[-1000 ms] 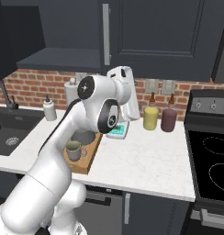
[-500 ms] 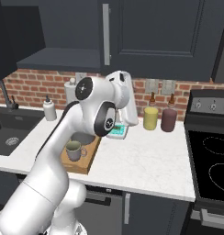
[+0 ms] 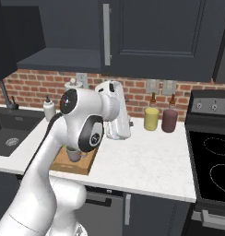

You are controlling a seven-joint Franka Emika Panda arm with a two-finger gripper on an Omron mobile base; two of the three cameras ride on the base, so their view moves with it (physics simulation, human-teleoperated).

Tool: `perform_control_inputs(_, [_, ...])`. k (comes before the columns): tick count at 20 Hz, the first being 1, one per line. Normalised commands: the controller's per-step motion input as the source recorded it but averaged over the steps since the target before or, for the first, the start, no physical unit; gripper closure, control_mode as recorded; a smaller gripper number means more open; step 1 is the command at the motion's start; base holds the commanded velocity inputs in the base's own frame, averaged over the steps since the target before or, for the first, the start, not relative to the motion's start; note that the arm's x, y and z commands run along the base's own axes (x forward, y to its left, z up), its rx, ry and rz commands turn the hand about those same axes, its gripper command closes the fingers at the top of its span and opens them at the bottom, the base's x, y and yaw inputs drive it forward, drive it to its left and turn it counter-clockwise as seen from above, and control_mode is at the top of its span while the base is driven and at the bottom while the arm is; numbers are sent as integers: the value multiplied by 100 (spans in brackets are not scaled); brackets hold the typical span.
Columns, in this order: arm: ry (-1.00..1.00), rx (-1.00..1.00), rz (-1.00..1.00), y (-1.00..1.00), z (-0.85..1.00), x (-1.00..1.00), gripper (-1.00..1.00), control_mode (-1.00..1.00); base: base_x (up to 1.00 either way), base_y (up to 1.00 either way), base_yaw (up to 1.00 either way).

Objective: Pick the kettle from the counter and place it on the tray. Then pick the mug from the cabinet and place it on the tray. Then close the cabinet doors.

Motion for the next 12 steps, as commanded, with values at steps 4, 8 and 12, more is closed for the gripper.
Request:
perform_control_inputs(4, [-8,-23,4,67,-28,-49,-100,-100,0,0,0])
perform_control_inputs(8, [-5,-28,0,88,-5,-29,-100,-100,0,0,0])
perform_control_inputs(12, [0,-27,-13,90,0,-4,-100,-100,0,0,0])
